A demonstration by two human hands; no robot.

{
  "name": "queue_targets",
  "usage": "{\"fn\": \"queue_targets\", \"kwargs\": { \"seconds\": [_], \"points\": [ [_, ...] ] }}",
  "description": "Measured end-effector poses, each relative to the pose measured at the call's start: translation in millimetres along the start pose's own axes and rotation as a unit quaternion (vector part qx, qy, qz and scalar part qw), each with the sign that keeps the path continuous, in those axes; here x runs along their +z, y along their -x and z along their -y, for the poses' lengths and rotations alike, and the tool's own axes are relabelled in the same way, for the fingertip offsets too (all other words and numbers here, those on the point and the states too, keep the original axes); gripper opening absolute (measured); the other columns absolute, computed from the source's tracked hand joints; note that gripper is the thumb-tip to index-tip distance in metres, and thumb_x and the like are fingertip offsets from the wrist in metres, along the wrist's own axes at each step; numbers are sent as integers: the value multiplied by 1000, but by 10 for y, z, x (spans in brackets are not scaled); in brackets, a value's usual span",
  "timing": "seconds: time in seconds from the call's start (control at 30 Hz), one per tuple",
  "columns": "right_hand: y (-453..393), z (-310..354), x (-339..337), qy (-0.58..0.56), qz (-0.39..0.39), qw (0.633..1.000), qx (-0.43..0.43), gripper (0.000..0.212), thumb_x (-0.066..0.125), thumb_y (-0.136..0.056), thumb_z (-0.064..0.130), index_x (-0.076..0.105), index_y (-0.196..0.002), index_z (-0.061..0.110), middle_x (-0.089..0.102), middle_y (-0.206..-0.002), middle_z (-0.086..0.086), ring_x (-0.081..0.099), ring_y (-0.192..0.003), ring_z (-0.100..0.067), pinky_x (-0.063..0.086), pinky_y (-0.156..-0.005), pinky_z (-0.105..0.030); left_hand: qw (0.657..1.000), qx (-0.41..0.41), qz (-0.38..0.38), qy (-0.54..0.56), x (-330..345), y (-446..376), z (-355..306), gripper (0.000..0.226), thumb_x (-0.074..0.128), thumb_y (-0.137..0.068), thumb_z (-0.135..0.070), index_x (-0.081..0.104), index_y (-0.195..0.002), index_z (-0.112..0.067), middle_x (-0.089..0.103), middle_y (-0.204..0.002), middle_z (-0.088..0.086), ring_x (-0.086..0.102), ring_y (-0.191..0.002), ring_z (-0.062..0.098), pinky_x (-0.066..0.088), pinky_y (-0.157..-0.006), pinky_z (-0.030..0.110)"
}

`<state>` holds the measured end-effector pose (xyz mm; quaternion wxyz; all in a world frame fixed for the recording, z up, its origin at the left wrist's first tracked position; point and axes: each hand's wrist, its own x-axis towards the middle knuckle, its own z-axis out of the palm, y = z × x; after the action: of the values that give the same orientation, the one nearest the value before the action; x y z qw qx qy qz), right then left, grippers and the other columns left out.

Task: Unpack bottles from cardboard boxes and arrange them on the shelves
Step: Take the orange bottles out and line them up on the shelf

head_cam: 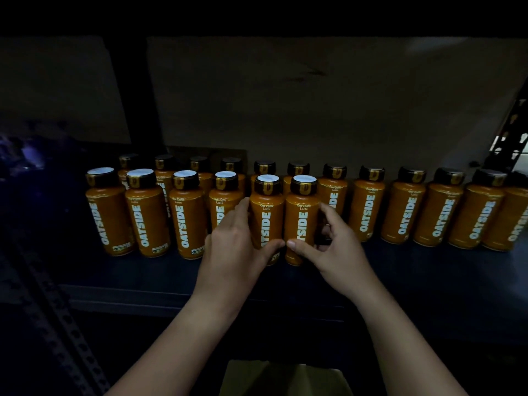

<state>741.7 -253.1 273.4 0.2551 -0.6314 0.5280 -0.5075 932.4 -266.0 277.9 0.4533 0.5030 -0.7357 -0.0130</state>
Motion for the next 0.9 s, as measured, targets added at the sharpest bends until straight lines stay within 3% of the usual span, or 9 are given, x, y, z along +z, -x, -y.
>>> {"fn": "queue_targets", "kwargs": {
  "seconds": [0.13, 0.23, 0.3, 0.47, 0.57, 0.73, 0.83, 0.9],
  "points": [
    [4, 4, 3, 0, -5, 1000, 8, 90, 81, -83, 28, 26, -154, 40, 37, -144, 19, 36, -129, -1, 45, -92, -19, 1000, 4, -9, -10, 4, 17, -27, 92, 85, -76, -43, 40, -151, -14, 51, -139, 6, 58, -126, 24, 58, -96, 46],
    [7, -1, 2, 3, -10, 1000, 10, 91, 81, -83, 28, 26, -155, 39, 38, -153, 12, 38, -130, -2, 48, -98, -25, 1000, 5, -8, -29, -8, 18, -57, 91, 82, -79, -43, 39, -153, -12, 50, -141, 7, 55, -129, 24, 55, -100, 47],
    [13, 5, 2, 4, -12, 1000, 9, 91, 81, -83, 27, 26, -155, 39, 38, -155, 10, 38, -130, -1, 46, -94, -21, 999, 7, -9, -36, -11, 23, -67, 90, 82, -80, -42, 40, -153, -11, 49, -140, 7, 54, -129, 24, 55, -100, 48],
    [31, 13, 1, -6, -18, 1000, 10, 86, 81, -83, 26, 25, -143, 51, 37, -142, 18, 37, -128, -1, 44, -91, -17, 998, 40, -40, -33, 29, 44, -72, 87, 89, -74, -33, 43, -144, -10, 47, -135, 8, 58, -123, 28, 60, -86, 48],
    [26, 13, 6, 5, -20, 1000, 9, 88, 81, -84, 25, 27, -151, 42, 38, -147, 15, 36, -128, 0, 43, -87, -14, 997, 58, -46, -33, 38, 53, -66, 89, 87, -77, -32, 34, -146, -15, 42, -141, 6, 55, -127, 27, 58, -87, 43],
    [38, 35, 13, 21, -19, 1000, 7, 90, 80, -85, 27, 25, -155, 37, 35, -157, 9, 35, -131, -1, 46, -98, -24, 996, 65, -44, -48, 27, 58, -75, 87, 86, -78, -32, 37, -147, -13, 42, -145, 8, 55, -127, 26, 47, -86, 29],
    [44, 37, 13, 19, -16, 1000, 6, 90, 80, -84, 30, 25, -155, 38, 35, -158, 8, 37, -137, -7, 48, -105, -34, 994, 77, -51, -54, 27, 59, -71, 86, 87, -76, -30, 40, -144, -9, 43, -142, 10, 57, -123, 27, 48, -85, 28],
    [49, 38, 12, 21, -14, 1000, 7, 90, 79, -85, 30, 24, -156, 38, 34, -159, 8, 34, -135, -4, 46, -104, -32, 994, 81, -54, -57, 26, 58, -68, 85, 87, -75, -29, 41, -144, -8, 44, -141, 11, 58, -122, 28, 49, -83, 28]
  ]
}}
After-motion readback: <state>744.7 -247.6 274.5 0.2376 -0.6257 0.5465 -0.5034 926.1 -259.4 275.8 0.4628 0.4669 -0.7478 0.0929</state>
